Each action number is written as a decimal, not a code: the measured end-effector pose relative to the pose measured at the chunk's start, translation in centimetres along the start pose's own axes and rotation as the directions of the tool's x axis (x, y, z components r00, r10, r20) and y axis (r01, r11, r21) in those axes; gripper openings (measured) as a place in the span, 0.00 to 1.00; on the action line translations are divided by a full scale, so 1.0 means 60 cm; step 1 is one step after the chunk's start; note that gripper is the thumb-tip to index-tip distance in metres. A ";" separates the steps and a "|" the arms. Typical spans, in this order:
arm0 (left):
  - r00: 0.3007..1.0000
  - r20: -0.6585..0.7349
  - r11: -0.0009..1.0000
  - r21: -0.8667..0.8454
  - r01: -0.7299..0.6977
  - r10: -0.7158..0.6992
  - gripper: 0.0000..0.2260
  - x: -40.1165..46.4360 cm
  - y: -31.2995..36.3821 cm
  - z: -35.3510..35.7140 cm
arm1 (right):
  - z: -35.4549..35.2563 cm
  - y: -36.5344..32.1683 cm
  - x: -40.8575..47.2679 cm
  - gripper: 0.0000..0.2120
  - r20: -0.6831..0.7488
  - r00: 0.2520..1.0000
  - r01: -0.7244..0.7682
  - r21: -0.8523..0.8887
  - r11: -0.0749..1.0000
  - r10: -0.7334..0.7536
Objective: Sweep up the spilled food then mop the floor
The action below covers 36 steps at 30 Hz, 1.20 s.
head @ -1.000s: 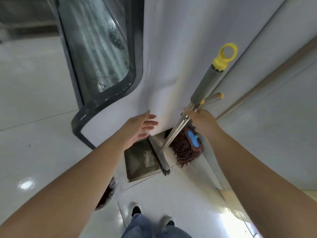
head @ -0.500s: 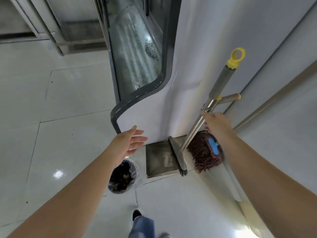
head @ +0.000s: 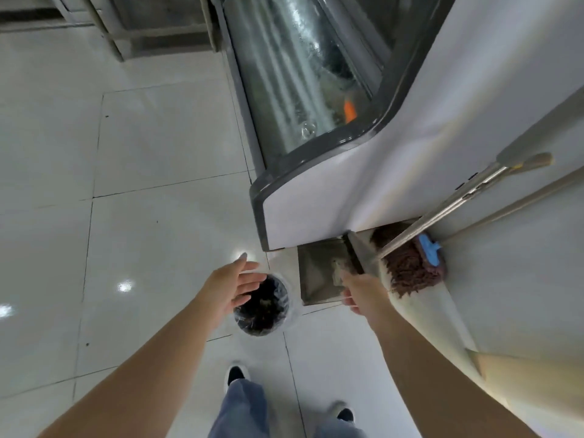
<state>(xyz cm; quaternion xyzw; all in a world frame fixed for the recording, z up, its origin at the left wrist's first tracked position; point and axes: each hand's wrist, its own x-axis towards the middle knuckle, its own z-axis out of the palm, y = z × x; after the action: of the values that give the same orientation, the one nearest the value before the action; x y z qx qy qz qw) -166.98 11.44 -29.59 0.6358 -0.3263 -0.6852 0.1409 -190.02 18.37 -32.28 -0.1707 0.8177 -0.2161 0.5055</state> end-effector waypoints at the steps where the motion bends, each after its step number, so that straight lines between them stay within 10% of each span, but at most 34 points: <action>1: 0.999 -0.015 0.999 0.001 0.034 -0.034 0.15 0.028 -0.014 -0.022 | 0.027 0.007 0.020 0.16 0.008 1.000 -0.010 -0.012 1.000 0.010; 13: 0.931 -0.246 0.956 0.050 0.291 -0.270 0.21 0.414 -0.293 -0.109 | 0.317 0.166 0.366 0.19 0.129 0.981 -0.098 -0.299 0.949 0.142; 19: 0.864 -0.234 0.895 -0.087 0.438 -0.446 0.29 0.525 -0.441 -0.095 | 0.394 0.254 0.479 0.35 0.196 0.918 -0.340 -0.060 0.939 0.345; 25: 0.849 -0.153 0.863 -0.094 0.496 -0.505 0.34 0.601 -0.433 -0.100 | 0.408 0.248 0.541 0.38 0.347 0.845 -0.480 0.153 0.864 0.408; 36: 0.837 -0.085 0.832 -0.201 0.517 -0.541 0.33 0.659 -0.376 -0.068 | 0.357 0.182 0.603 0.41 0.302 0.887 -0.379 0.045 0.924 0.349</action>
<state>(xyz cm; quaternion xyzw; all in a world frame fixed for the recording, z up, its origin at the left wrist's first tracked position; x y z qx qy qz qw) -164.05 3.17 -74.46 0.7327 -0.0669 -0.6769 0.0215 -186.96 5.73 -73.73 -0.0179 0.7404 -0.1320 0.6589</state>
